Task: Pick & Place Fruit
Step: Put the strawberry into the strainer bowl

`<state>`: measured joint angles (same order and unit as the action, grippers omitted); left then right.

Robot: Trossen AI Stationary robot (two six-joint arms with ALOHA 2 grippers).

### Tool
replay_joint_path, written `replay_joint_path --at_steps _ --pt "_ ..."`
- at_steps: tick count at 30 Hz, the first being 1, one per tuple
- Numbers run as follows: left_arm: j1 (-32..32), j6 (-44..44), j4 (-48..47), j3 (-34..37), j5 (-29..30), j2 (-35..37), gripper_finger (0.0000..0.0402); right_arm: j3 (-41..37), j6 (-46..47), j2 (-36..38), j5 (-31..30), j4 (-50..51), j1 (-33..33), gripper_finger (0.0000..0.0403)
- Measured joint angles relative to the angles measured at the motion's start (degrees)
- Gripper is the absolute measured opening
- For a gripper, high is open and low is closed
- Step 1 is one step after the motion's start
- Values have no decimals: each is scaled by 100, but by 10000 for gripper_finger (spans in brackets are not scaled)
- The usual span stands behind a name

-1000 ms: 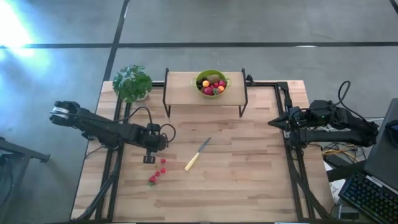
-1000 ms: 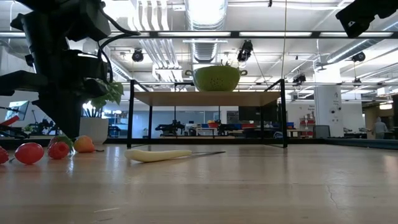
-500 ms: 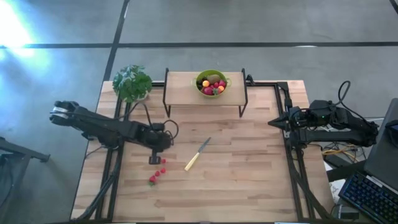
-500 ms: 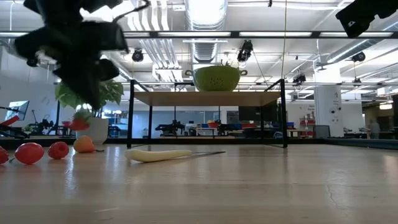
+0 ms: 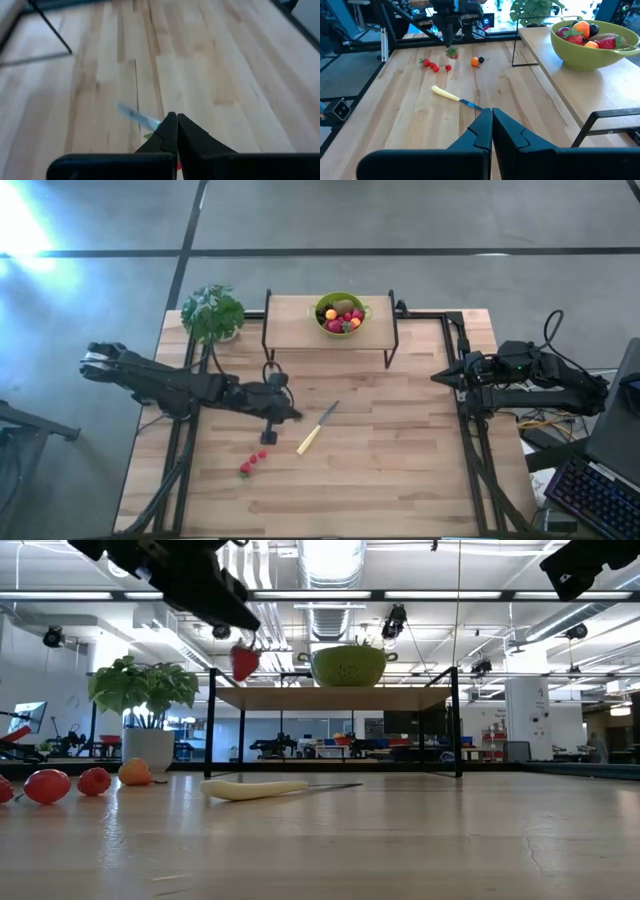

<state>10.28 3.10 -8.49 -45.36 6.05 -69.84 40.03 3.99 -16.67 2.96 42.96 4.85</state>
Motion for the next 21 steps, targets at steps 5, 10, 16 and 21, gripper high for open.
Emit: replay_joint_path --at_steps 5,10,16,21 --pt "-10 289 476 0 1 0 1 1 0 0 0 0 1 8" --pt "-114 680 1004 2 7 -27 0 0 0 0 0 0 0 8" --pt "-740 1081 2291 -113 50 -222 0 0 0 1 0 0 0 8" --pt "-1389 854 2697 -556 57 -497 0 2 0 0 0 -2 1 8"
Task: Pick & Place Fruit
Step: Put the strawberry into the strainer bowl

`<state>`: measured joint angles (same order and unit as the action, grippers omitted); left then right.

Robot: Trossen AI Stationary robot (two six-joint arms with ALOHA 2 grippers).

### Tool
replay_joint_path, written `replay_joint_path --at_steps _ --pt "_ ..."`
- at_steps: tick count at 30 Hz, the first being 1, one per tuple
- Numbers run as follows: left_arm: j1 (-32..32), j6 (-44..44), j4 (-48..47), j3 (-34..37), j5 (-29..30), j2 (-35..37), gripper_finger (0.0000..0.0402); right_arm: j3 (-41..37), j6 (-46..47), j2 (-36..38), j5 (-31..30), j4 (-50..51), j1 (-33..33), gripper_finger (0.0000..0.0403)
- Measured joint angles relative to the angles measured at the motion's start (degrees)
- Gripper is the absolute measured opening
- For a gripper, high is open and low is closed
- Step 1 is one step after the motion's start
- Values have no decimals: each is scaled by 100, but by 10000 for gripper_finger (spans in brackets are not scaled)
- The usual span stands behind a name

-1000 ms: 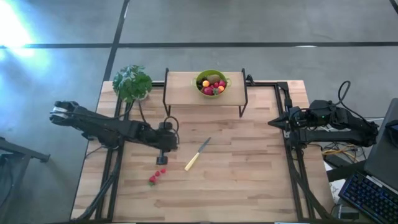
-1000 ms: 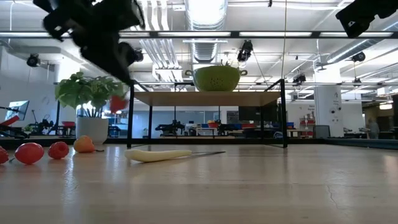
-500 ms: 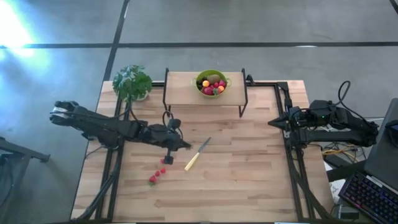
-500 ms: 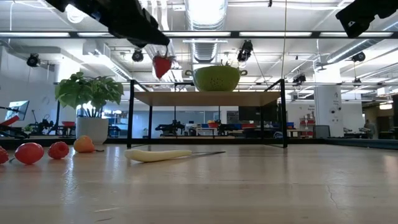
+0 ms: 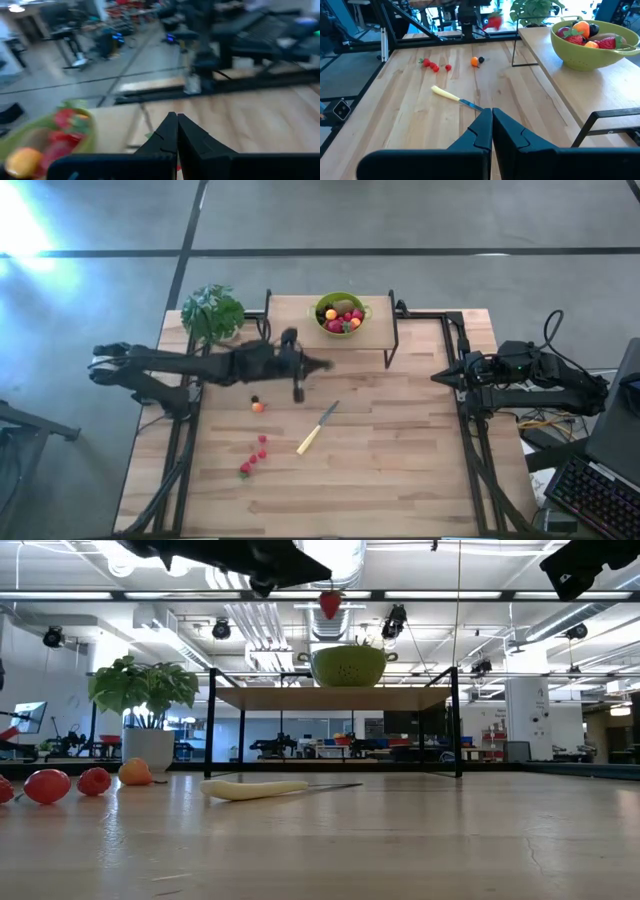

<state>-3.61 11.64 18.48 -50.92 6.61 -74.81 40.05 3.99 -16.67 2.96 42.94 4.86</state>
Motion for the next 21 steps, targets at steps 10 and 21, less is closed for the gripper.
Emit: replay_joint_path --at_steps 10,21 --pt "-871 68 188 -1473 13 -1040 0 -2 0 2 0 2 0 8" --pt "-1511 96 -694 -2785 59 -2153 0 -1 0 0 0 2 0 8"
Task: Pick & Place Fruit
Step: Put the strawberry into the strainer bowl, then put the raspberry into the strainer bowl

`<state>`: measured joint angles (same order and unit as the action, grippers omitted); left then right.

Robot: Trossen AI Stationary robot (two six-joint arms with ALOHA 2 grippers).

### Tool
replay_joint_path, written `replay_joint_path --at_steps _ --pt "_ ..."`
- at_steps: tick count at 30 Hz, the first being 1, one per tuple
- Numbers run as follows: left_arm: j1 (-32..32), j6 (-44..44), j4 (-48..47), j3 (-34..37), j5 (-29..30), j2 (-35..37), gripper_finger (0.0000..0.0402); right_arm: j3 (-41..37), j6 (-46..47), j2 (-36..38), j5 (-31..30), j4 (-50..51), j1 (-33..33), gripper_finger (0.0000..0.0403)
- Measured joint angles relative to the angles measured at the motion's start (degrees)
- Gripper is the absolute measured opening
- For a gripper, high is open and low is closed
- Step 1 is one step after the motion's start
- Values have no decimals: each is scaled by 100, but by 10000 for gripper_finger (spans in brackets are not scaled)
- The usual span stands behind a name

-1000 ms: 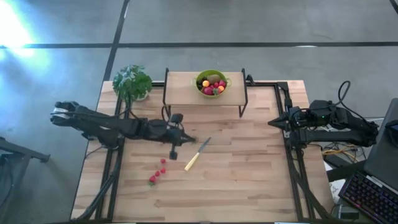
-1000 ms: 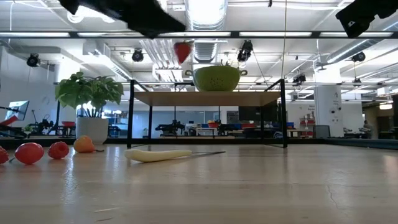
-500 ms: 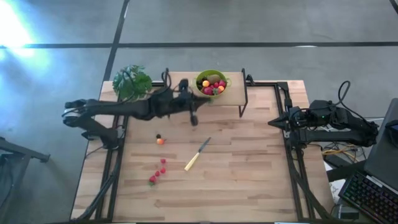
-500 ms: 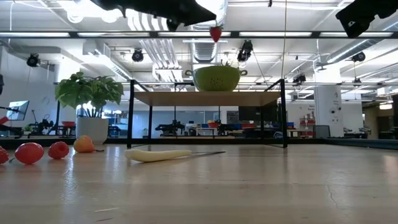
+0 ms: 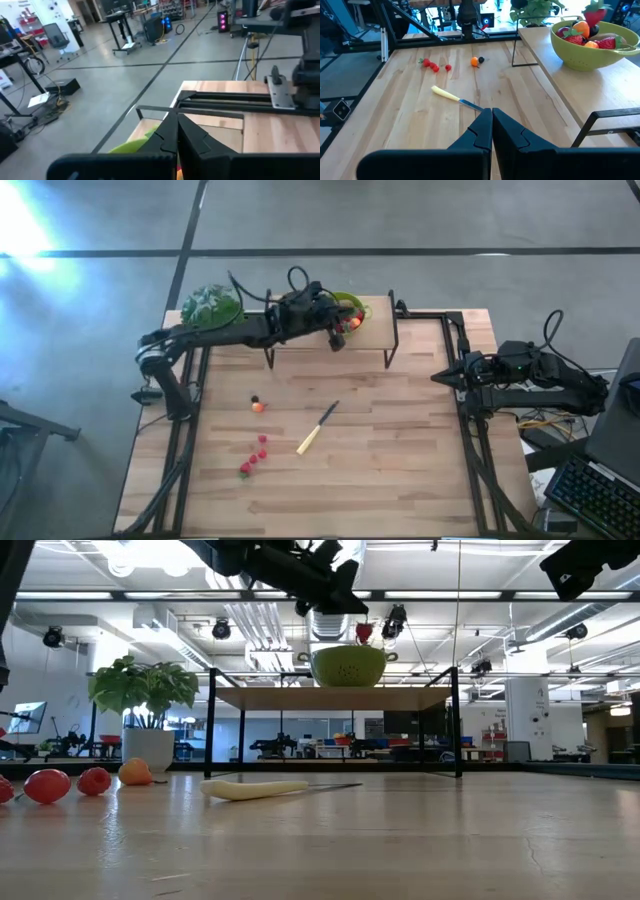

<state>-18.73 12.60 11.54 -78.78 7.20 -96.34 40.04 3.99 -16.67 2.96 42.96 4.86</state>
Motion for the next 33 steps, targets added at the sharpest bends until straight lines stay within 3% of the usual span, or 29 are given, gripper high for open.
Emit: replay_joint_path --at_steps 16,33 --pt "-80 249 -718 -73 404 -178 2 -1 0 0 0 0 -2 8" --pt "-79 469 -771 -71 407 -176 77 0 0 0 0 0 0 8"
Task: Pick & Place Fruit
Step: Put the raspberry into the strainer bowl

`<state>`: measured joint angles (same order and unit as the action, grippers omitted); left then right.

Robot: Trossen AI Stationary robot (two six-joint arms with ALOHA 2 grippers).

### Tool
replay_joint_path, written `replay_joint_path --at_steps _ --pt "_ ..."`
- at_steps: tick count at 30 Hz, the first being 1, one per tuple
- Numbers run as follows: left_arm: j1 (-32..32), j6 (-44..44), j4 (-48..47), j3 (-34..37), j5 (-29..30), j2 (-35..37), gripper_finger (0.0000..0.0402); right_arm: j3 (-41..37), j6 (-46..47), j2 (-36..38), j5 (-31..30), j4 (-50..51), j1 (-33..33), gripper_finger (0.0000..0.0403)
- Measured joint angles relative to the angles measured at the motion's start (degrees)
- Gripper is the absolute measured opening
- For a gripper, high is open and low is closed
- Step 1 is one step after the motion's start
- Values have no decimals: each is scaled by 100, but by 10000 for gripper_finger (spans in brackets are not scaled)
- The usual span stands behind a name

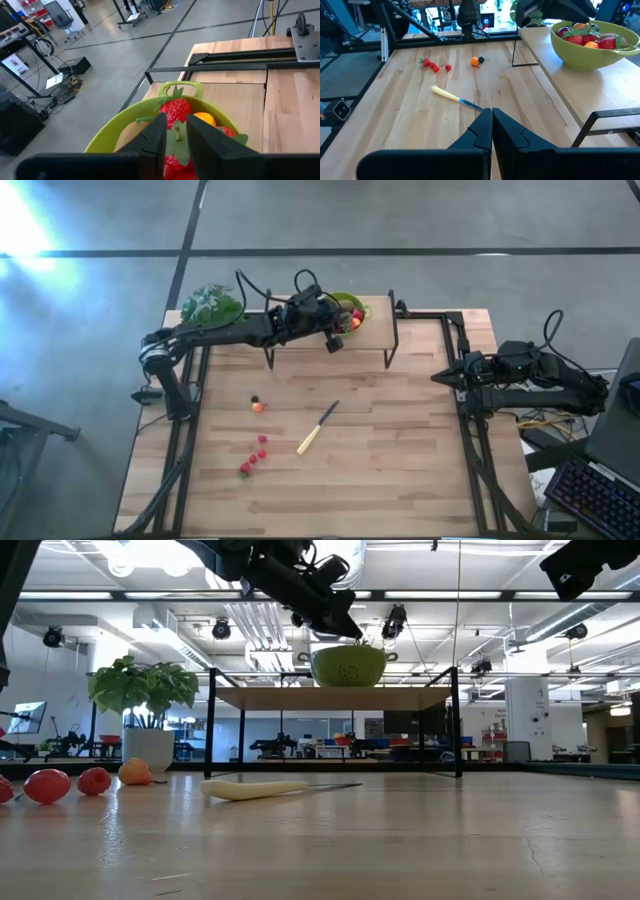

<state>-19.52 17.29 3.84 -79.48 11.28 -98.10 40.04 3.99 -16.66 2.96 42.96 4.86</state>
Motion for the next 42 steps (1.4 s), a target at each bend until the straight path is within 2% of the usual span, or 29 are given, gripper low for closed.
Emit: replay_joint_path --at_steps 5,11,18,23,33,42 --pt "23 35 -161 -117 70 13 135 1 0 2 0 0 0 8" --pt "171 101 -1455 -827 78 205 185 1 0 0 0 0 0 8" --pt "618 50 -3808 -1975 62 284 191 0 0 0 0 0 -1 8" --pt "1077 -169 -5277 -2431 60 291 190 1 0 0 0 0 0 8" --pt "2156 -1166 -7423 -2292 56 291 190 1 0 0 0 0 -2 8" --pt "3036 -2207 -8083 -1604 17 293 189 0 0 0 0 0 -2 8"
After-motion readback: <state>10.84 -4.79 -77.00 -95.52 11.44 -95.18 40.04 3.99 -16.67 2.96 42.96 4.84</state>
